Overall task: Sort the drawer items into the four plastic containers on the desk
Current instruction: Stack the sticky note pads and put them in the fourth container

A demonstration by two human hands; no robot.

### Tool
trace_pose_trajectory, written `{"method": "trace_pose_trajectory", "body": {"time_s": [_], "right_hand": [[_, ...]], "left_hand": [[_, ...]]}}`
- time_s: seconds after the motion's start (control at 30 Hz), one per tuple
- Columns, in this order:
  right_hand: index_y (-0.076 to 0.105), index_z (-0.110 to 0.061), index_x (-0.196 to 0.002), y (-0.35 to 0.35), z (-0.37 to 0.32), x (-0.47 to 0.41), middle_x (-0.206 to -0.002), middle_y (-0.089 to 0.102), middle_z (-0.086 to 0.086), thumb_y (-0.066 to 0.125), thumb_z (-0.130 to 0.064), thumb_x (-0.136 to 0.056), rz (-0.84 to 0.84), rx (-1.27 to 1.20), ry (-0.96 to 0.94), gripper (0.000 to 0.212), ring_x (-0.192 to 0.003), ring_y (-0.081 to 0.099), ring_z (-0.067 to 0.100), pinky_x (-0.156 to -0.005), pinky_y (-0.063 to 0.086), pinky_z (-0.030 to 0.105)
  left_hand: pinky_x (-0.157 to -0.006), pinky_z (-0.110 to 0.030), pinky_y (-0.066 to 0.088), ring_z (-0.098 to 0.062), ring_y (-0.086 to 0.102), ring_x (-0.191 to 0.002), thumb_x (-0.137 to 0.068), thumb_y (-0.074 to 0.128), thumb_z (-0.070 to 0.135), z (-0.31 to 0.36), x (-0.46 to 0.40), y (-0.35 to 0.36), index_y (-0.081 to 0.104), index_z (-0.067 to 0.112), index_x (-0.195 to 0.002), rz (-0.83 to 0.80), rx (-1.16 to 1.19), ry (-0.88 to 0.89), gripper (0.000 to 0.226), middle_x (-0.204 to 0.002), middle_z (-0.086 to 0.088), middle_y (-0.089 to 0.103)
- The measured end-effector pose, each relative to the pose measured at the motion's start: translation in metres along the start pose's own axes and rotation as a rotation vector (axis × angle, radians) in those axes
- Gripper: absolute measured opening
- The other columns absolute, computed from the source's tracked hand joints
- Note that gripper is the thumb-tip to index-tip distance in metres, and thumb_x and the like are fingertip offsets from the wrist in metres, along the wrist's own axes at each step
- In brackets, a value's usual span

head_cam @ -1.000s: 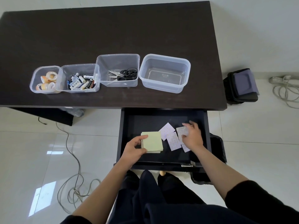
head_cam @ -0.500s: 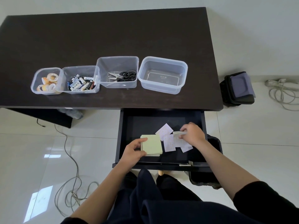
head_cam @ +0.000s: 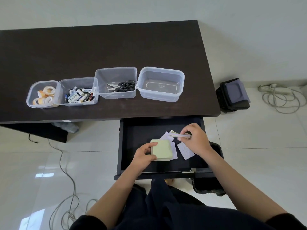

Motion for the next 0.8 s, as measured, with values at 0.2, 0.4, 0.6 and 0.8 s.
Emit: {"method": "trace_pose_trajectory", "body": {"time_s": [0.2,0.4,0.6,0.8], "right_hand": [[0.068,-0.018,-0.073,0.018,-0.014,0.018,-0.1,0.059,-0.001,0.082,-0.004,-0.066,-0.074,-0.242,-0.048,0.02,-0.078,0.065,0.016,-0.074,0.055,0.023],[0.07,-0.007,-0.07,0.024,-0.017,0.021,-0.096,0.06,-0.005,0.084,-0.015,-0.066,-0.015,-0.361,-0.017,0.016,-0.071,0.062,0.008,-0.066,0.049,0.01],[0.061,-0.013,-0.086,0.027,-0.015,0.018,-0.092,0.063,-0.002,0.079,-0.017,-0.072,0.127,-0.417,0.117,0.023,-0.079,0.061,0.013,-0.065,0.049,0.019],[0.059,-0.022,-0.108,0.031,-0.016,0.021,-0.096,0.064,-0.009,0.076,-0.019,-0.076,0.01,-0.445,0.128,0.036,-0.086,0.062,0.008,-0.066,0.048,0.016]], "left_hand": [[-0.089,-0.035,0.055,-0.021,0.064,-0.099,-0.078,0.066,-0.01,0.005,-0.004,-0.001,0.059,0.021,-0.122,-0.01,0.175,-0.004,0.054,-0.101,-0.008,0.066],[-0.086,-0.034,0.055,-0.024,0.063,-0.105,-0.077,0.065,-0.011,0.004,-0.004,-0.003,0.06,0.023,-0.12,0.035,0.269,0.032,0.055,-0.109,-0.012,0.066],[-0.092,-0.042,0.054,-0.023,0.061,-0.11,-0.077,0.064,-0.012,0.006,-0.001,0.001,0.061,0.023,-0.118,0.065,0.294,0.074,0.054,-0.11,-0.009,0.065],[-0.088,-0.039,0.055,-0.022,0.062,-0.107,-0.078,0.065,-0.012,0.011,0.001,0.002,0.06,0.024,-0.117,0.054,0.334,0.092,0.054,-0.11,-0.008,0.065]]}}
Point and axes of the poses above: each hand's wrist, its own x-axis away from the middle knuckle, its own y-axis out of the palm, z = x × y, the point moved 5 cm from there along -x, towards the middle knuckle
